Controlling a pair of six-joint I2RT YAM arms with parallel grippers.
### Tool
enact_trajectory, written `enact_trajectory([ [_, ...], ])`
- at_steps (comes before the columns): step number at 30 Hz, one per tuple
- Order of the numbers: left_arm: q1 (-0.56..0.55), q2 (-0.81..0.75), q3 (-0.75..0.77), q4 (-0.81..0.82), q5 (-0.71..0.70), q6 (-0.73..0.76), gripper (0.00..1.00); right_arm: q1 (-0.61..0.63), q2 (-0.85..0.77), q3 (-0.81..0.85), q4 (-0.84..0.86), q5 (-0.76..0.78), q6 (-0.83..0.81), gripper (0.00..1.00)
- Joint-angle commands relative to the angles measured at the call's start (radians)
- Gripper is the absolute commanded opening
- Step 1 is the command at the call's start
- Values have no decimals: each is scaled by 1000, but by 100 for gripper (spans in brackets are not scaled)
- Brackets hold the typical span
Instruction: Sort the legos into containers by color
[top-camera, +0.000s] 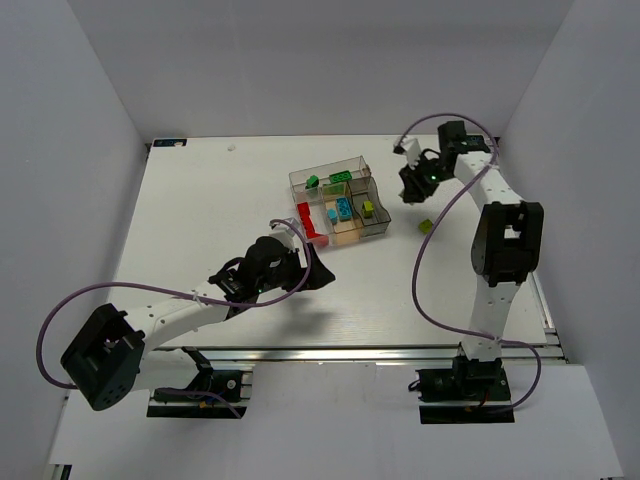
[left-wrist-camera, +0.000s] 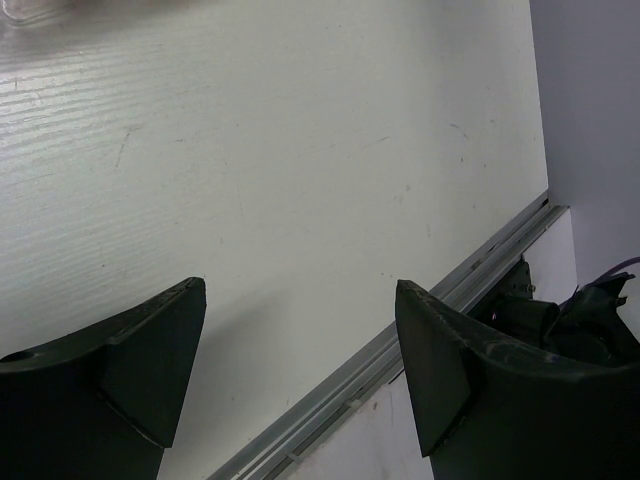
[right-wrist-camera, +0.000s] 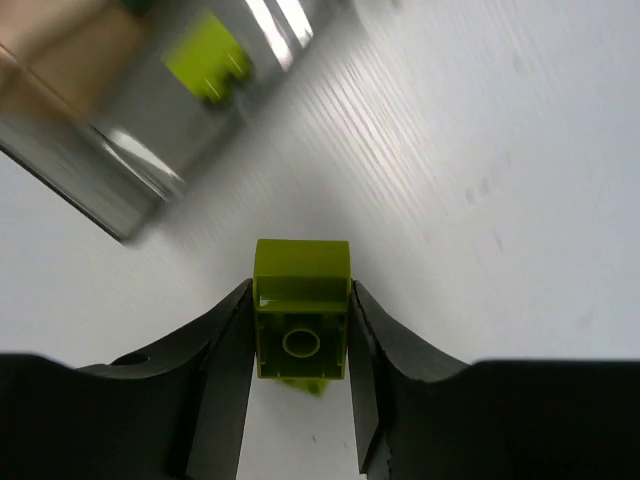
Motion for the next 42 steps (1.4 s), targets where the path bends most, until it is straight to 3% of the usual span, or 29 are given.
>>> enact_trajectory([
  [1,-5,-10,34,-3,-7,12,86,94,-41,63,32,-117,151,2],
  [6,-5,-36,19,-9,-21,8,86,155,32,174,67,-100,277,5],
  [9,-5,-45,22,-17,-27,8,86,180,48,171,81,-79,285,15],
  [12,-5,-41,25,-12,-22,6,86,195,53,151,81,-83,291,38],
  [13,-5,-36,30,-12,-22,11,86,198,53,145,84,-82,297,50],
  [16,-5,-7,48,-8,-8,17,86,194,45,131,95,-91,315,57],
  [22,-5,15,54,5,1,18,86,171,2,97,105,-91,339,59],
  [24,-5,6,53,-3,-2,20,86,156,-26,71,130,-22,374,57],
  [26,-5,-4,48,-3,-11,18,86,133,-53,14,183,101,447,52],
  [27,-5,-19,35,2,-14,15,86,101,-56,-3,193,130,464,43],
  [30,-5,-33,18,6,-18,9,86,68,-61,-53,184,174,472,38],
  [32,-5,-36,11,6,-18,9,86,30,-67,-93,173,184,449,41],
  [37,-5,-19,16,17,-11,9,86,11,-69,-162,128,211,310,69],
  [39,-5,-5,25,20,-5,12,86,10,-50,-173,107,239,277,75],
  [42,-5,2,31,19,-4,15,86,13,-44,-191,114,253,253,75],
])
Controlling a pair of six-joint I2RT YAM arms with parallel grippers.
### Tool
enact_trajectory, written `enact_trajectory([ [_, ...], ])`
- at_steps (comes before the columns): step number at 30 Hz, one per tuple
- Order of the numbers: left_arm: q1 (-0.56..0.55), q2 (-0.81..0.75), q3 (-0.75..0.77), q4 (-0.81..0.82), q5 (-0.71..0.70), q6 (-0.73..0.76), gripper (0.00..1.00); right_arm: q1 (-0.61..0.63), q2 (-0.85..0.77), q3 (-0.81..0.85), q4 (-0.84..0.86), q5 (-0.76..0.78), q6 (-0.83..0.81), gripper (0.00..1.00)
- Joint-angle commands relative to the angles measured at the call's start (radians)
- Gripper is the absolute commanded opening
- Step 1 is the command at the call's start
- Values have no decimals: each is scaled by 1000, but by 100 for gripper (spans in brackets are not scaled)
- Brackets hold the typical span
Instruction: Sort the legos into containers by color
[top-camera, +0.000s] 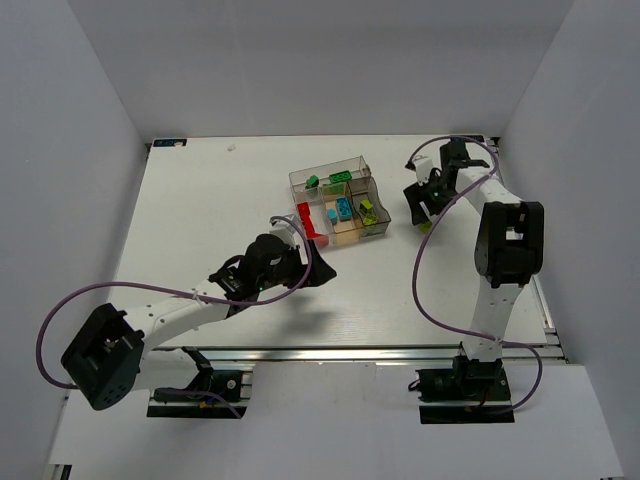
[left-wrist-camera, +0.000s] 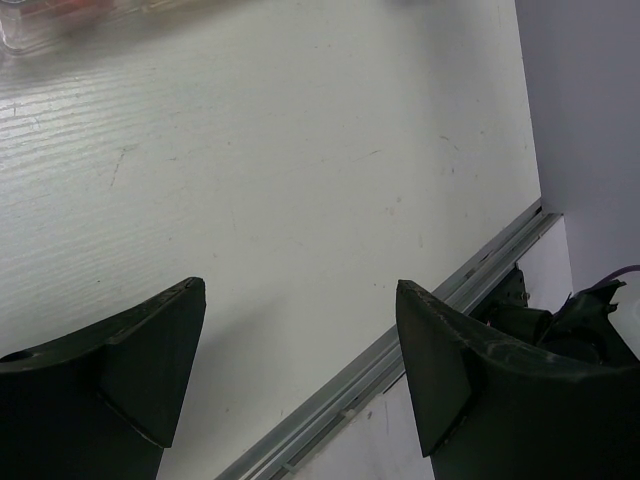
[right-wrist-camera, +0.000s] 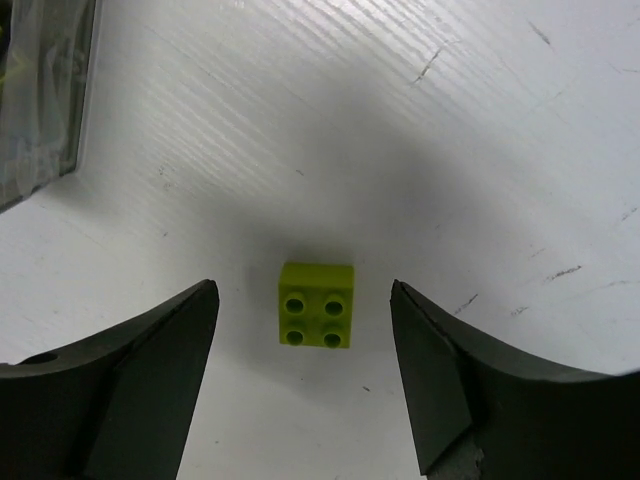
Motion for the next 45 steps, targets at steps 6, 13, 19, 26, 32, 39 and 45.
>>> enact_trajectory([
  [6,-5,-13,0,9,3,5,86,14,-6,-56,27,91,-83,67],
  [13,-5,-34,-12,3,-14,2,86,13,-7,-84,47,127,-87,49],
  [19,-5,-37,-6,0,-15,2,86,19,-74,-40,16,-19,-78,1],
  [26,-5,-73,-21,6,-37,5,86,59,-153,95,22,-223,-17,0],
  [32,-5,-83,-20,-5,-43,5,86,152,-88,184,-7,-269,34,9],
  [39,-5,-111,-23,-23,-66,5,86,211,-6,241,-5,-259,68,32],
  [45,-5,-123,-28,-31,-75,2,86,220,-1,229,-4,-239,71,60],
])
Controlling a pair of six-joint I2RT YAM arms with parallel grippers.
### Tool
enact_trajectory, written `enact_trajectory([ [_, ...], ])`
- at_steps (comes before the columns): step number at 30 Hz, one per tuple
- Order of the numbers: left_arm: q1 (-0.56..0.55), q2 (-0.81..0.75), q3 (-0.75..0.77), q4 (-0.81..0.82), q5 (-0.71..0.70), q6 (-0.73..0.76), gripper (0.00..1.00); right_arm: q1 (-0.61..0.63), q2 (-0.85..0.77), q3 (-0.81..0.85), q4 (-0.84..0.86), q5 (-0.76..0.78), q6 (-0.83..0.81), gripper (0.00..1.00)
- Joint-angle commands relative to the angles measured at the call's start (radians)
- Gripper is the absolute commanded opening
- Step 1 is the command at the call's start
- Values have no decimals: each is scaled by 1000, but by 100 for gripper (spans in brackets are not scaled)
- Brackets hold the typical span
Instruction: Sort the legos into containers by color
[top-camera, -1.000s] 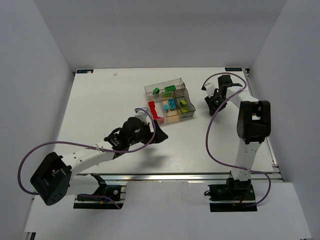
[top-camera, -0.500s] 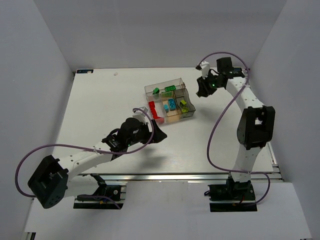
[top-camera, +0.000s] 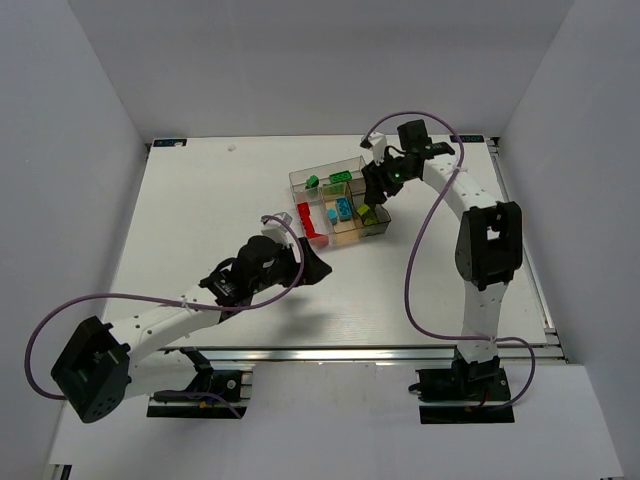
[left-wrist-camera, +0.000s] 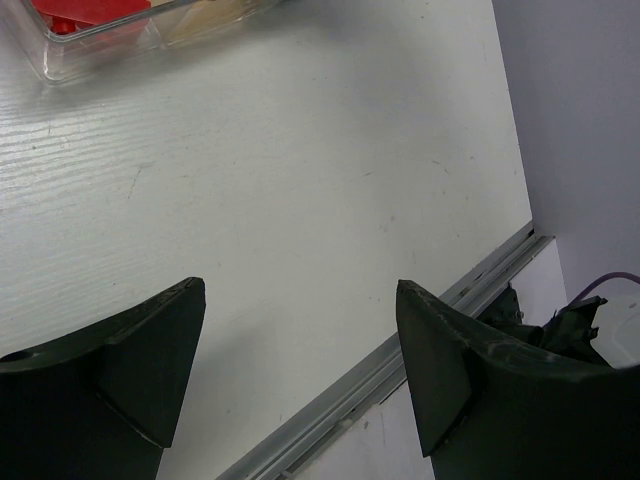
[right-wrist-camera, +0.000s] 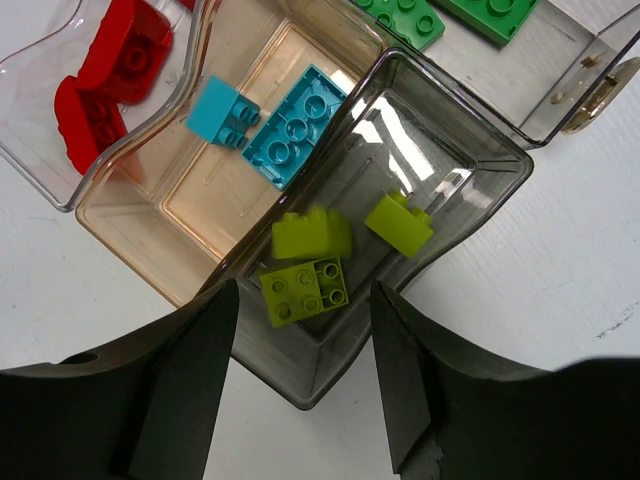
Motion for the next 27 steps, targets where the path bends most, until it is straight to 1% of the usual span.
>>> enact_trajectory([
  [1,-5,-38,-12,-5,-21,2,86,-5,-25,18,-3,2,11,62],
  [6,-5,-35,-9,-3,-18,4,86,-10,-61,9,-9,-12,8,64],
  [8,-5,-38,-3,-11,-22,5,86,-16,-105,-14,-4,-4,9,72],
  [9,-5,-42,-1,-16,-30,4,86,-16,-126,-31,5,26,27,76],
  [10,-5,-49,-3,-25,-36,4,86,-17,-151,-58,57,35,49,88],
  [11,-5,-70,-4,-29,-42,1,86,-34,-215,-128,106,46,90,89],
  [12,-5,-82,-6,-36,-77,1,86,-37,-249,-160,140,115,125,89],
  [13,-5,-99,-9,-49,-88,-1,86,-48,-298,-184,174,146,188,89],
  [15,-5,-156,-7,-101,-134,-1,88,-65,-333,-215,162,181,235,89],
  [19,6,-256,0,-210,-228,13,97,-88,-436,-275,116,189,268,89],
  [20,6,-271,6,-227,-242,15,98,-93,-459,-301,125,183,273,89],
  [21,6,-298,9,-256,-256,25,98,-105,-485,-363,137,181,278,89],
  [23,15,-315,16,-278,-280,34,98,-113,-568,-433,183,160,279,89],
  [24,15,-320,26,-296,-282,47,98,-122,-599,-497,203,145,281,89],
  [25,15,-317,31,-302,-283,50,98,-123,-660,-526,244,140,288,89],
  [26,15,-313,37,-310,-282,54,98,-126,-688,-555,244,140,291,89],
  [27,15,-311,49,-321,-280,62,98,-125,-718,-581,284,143,296,89],
])
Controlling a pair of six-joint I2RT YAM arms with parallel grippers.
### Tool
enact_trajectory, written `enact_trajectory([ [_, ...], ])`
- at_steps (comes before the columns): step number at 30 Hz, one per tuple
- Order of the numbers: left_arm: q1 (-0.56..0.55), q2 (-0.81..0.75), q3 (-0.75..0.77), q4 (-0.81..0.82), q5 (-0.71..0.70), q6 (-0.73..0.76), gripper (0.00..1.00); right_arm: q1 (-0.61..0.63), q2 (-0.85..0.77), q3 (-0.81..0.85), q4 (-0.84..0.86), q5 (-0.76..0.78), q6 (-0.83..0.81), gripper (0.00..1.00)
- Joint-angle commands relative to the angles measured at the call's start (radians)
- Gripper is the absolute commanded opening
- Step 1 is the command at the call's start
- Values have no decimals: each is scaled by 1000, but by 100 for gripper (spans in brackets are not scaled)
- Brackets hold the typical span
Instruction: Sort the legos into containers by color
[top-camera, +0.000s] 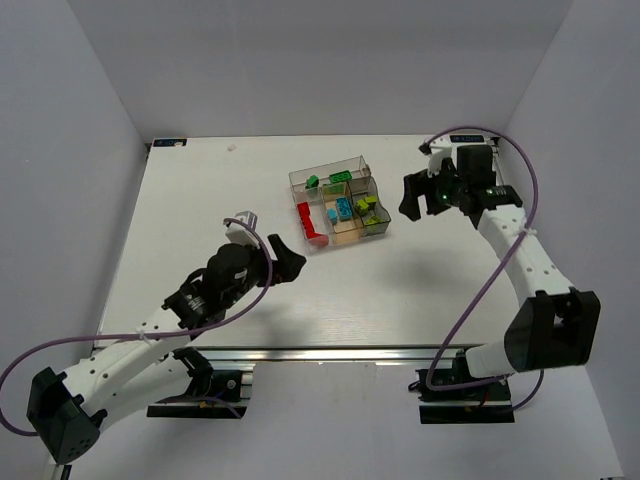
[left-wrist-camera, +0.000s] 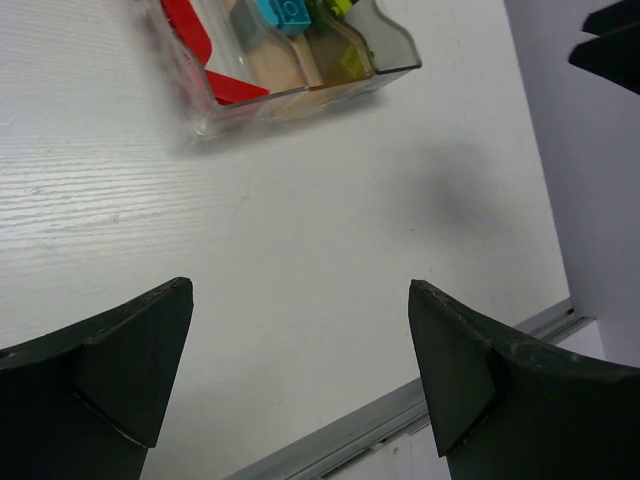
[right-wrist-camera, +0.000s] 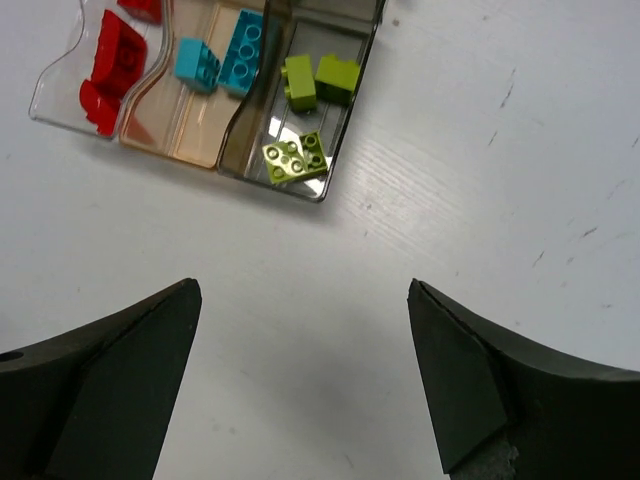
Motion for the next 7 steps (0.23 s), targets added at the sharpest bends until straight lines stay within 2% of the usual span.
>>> enact_trajectory([
  [1,5,6,48,-76,-39,37,98,-15,-137,-102,128,-8,38,89],
  [7,5,3,57,-70,-41,62,98,-22,-257,-173,176,-12,64,89],
])
